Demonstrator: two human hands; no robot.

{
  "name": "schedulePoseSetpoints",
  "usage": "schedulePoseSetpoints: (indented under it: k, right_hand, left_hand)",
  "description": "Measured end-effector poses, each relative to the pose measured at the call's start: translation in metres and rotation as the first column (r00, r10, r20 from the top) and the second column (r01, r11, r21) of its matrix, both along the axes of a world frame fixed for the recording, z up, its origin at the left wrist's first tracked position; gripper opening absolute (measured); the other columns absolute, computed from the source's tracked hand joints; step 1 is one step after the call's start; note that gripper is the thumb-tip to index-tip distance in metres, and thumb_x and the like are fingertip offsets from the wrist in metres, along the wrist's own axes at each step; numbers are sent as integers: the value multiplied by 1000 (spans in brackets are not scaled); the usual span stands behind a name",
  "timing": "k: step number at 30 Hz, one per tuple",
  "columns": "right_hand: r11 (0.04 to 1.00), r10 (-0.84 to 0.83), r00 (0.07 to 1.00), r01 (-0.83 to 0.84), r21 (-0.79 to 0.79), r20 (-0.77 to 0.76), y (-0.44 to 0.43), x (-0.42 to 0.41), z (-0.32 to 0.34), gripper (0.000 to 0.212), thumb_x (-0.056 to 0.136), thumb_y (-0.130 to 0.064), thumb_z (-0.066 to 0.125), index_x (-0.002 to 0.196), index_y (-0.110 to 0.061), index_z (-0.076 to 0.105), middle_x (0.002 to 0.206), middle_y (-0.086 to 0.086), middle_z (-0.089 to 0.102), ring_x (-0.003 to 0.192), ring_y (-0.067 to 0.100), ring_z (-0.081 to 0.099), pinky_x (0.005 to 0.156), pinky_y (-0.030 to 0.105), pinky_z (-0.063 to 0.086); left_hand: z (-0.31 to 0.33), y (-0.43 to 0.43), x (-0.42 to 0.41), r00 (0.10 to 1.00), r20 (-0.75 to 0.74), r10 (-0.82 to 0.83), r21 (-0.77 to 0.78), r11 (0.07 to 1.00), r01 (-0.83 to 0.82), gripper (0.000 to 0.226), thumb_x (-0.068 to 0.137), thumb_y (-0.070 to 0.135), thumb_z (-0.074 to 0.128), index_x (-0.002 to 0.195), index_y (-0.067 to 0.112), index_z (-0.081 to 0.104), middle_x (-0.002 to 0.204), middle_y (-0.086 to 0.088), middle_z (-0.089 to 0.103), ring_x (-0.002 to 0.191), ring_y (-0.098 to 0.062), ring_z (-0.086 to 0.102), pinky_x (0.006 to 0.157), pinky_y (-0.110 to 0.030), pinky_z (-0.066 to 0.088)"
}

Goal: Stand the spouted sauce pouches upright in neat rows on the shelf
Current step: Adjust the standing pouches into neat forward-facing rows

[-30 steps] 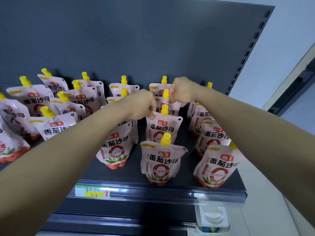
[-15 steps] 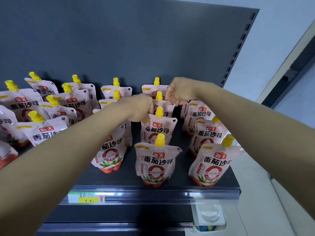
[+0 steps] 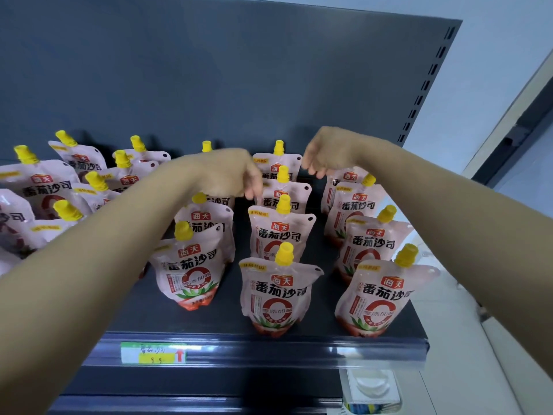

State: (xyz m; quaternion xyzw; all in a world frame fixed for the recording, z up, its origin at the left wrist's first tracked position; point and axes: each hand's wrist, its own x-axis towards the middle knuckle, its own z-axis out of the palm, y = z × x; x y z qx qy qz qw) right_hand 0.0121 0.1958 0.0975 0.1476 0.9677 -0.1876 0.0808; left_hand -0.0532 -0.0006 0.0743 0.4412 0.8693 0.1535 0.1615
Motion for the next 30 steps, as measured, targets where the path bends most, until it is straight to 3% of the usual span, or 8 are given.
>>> schedulePoseSetpoints:
  k: [4,9,14,17,19,22,25,30]
  right_hand:
    - [981,-10,996,27,192,-89,8,-12,1,27,90,-10,56,114,-5,67,116,15,68,111,31,63,86,31,48]
    - [963,55,998,-46,265,-27,16,-31,-6,48,91,-20,62,134,-4,52,137,12,56,127,30,51,107,37,41]
    - [961,89,996,-91,261,20,14,-55,-20,39,89,-18,62,116,11,59,121,26,61,111,41,57,94,44,49]
    - [960,66,998,-70,271,21,12,-64,-28,27,89,-16,62,73,5,56,74,23,58,77,27,53,60,30,38]
    - [960,50,998,-55,275,24,13,-71,-32,36,90,-10,60,57,-8,45,57,9,51,73,24,54,57,30,38]
    - [967,48,999,-46,252,1,10,-70,-29,15,89,-8,61,75,-3,64,75,16,71,78,30,69,80,37,55]
    - [967,49,999,-51,250,15,15,-72,-29,20,90,-9,60,101,5,69,90,20,74,85,30,72,88,41,56]
    - [967,45,999,-48,249,17,24,-71,-29,15,90,-10,61,95,2,70,84,17,73,76,28,71,87,41,56]
  left_hand:
    - [0,13,-16,995,-72,63,133,990,-53,26,84,-1,60,103,14,68,94,-1,66,81,-12,61,62,-15,42]
    - [-13,36,-30,996,-94,8,-9,1000,-9,37,77,10,73,113,12,63,99,-1,59,92,-21,57,77,-24,39]
    - [-21,46,-39,991,-126,-37,-77,997,27,16,78,14,72,88,2,69,80,-8,57,75,-23,50,69,-27,40]
    - [-25,48,-40,990,-133,-40,-113,993,25,24,79,16,71,62,5,57,60,-6,43,63,-23,39,56,-26,31]
    - [-26,49,-42,990,-133,-47,-132,991,29,37,79,16,70,52,11,45,54,-3,34,57,-21,32,52,-27,26]
    - [-26,51,-44,990,-136,-44,-142,990,24,42,79,16,70,51,13,40,54,-3,30,54,-20,27,52,-27,25]
    - [-27,54,-46,990,-133,-36,-134,991,17,44,79,15,71,47,12,40,53,-3,33,56,-21,31,53,-26,28]
    - [-28,57,-46,988,-152,-28,-128,992,9,42,79,15,70,46,14,44,53,-3,42,60,-23,42,61,-25,35]
